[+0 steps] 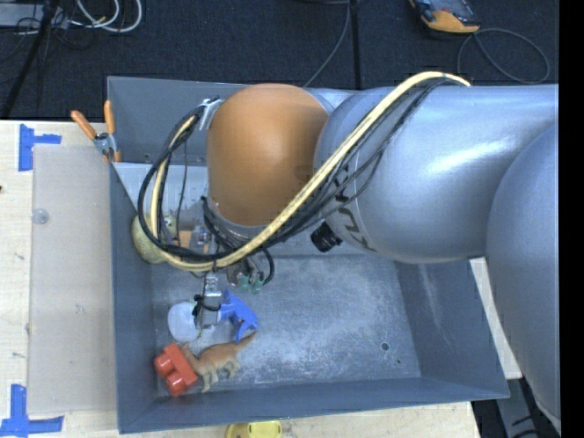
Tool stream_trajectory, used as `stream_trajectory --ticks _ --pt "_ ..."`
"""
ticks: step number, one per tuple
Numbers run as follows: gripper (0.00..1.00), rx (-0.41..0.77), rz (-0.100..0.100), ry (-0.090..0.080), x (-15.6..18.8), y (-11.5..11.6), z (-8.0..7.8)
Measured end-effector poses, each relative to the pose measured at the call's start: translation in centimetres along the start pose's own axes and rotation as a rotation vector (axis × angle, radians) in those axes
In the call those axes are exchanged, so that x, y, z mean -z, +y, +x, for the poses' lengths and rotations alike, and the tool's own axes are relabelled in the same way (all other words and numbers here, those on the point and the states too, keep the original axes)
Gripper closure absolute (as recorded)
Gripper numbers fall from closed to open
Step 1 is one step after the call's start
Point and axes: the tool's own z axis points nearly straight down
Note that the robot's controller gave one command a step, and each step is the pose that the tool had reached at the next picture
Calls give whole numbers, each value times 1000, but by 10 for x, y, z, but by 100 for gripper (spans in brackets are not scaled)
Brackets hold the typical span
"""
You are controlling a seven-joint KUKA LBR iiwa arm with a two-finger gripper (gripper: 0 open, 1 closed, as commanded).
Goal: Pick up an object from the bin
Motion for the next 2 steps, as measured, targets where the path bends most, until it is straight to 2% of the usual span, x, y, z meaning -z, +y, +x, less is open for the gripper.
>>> stream_trajectory --ticks 1,2 --pt "0 0 0 0 0 0 0" --pt "0 79 -2 -5 -33 -9 13"
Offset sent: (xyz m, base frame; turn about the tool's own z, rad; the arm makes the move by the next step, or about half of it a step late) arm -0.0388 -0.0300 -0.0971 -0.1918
